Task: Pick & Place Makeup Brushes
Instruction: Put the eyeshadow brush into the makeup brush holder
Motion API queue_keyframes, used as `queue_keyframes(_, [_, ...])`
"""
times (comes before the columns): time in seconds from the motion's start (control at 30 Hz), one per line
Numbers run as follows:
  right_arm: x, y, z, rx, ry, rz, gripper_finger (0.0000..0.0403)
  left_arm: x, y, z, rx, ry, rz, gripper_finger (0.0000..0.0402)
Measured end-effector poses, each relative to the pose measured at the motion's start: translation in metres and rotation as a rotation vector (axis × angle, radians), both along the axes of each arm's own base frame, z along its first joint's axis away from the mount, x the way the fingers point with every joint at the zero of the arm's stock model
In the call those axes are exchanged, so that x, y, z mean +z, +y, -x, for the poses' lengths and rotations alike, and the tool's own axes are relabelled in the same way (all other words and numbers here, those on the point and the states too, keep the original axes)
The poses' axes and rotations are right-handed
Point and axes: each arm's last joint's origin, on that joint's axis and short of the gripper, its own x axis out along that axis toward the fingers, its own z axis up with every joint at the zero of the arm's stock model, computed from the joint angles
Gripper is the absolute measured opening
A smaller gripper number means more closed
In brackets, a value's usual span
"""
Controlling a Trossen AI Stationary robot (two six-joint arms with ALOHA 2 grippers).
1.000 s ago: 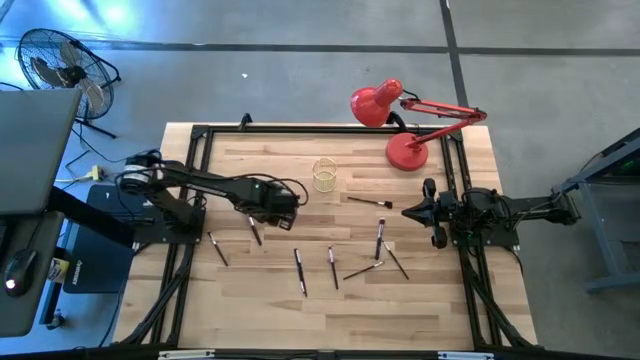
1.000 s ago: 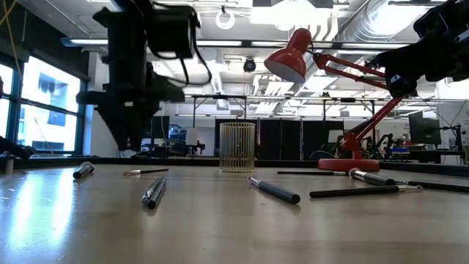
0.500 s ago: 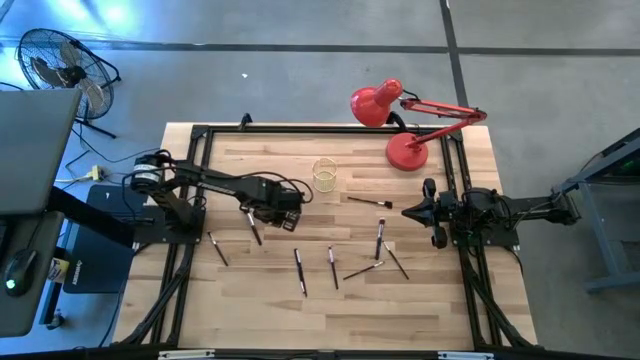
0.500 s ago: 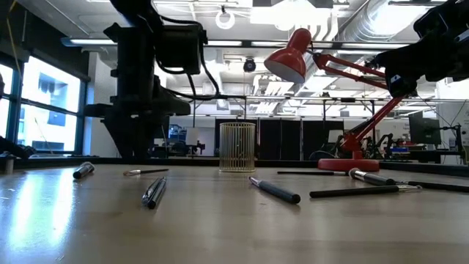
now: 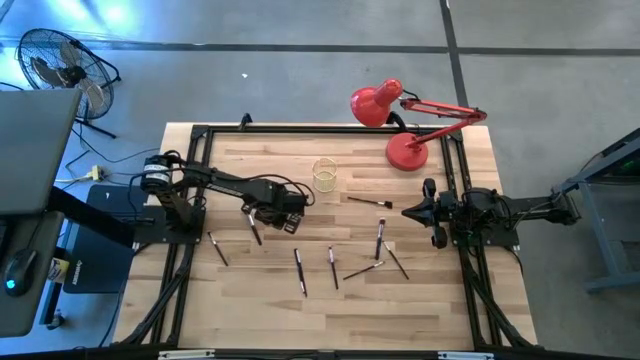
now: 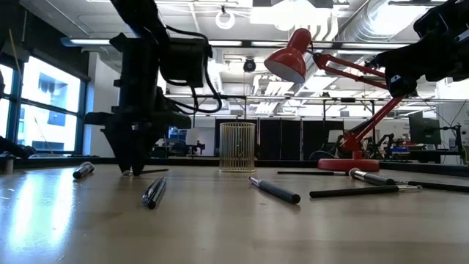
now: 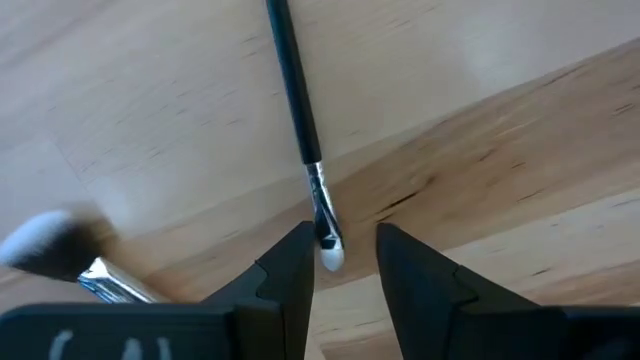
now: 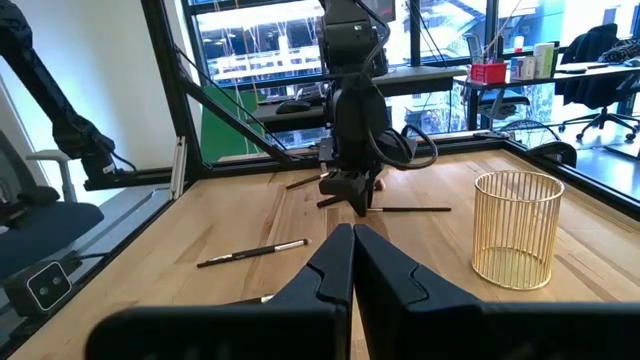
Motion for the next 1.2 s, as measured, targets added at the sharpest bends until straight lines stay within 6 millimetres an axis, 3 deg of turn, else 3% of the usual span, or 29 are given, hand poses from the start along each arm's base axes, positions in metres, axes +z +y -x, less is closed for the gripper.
queue_keyframes(0.2, [0.000,0.000,0.000,0.000,0.006,0.000,0.0005,-0.003,0.000,-0.001,-0.001,0.002,0.008,0.0094])
queue_keyframes(0.43, [0.000,0.000,0.000,0.000,0.004,0.000,0.0005,-0.004,-0.002,-0.002,-0.005,-0.005,0.045,0.0010])
queue_keyframes(0.6, [0.000,0.000,0.000,0.000,0.003,0.000,0.0005,0.000,-0.002,-0.004,-0.013,-0.009,0.060,0.0005])
queue_keyframes(1.03, [0.000,0.000,0.000,0.000,0.002,0.000,0.0005,0.053,-0.002,-0.024,-0.120,0.031,0.077,0.0001])
queue_keyframes(1.2, [0.000,0.000,0.000,0.000,0.002,0.000,0.0005,0.068,-0.013,-0.029,-0.203,0.017,0.119,0.0001])
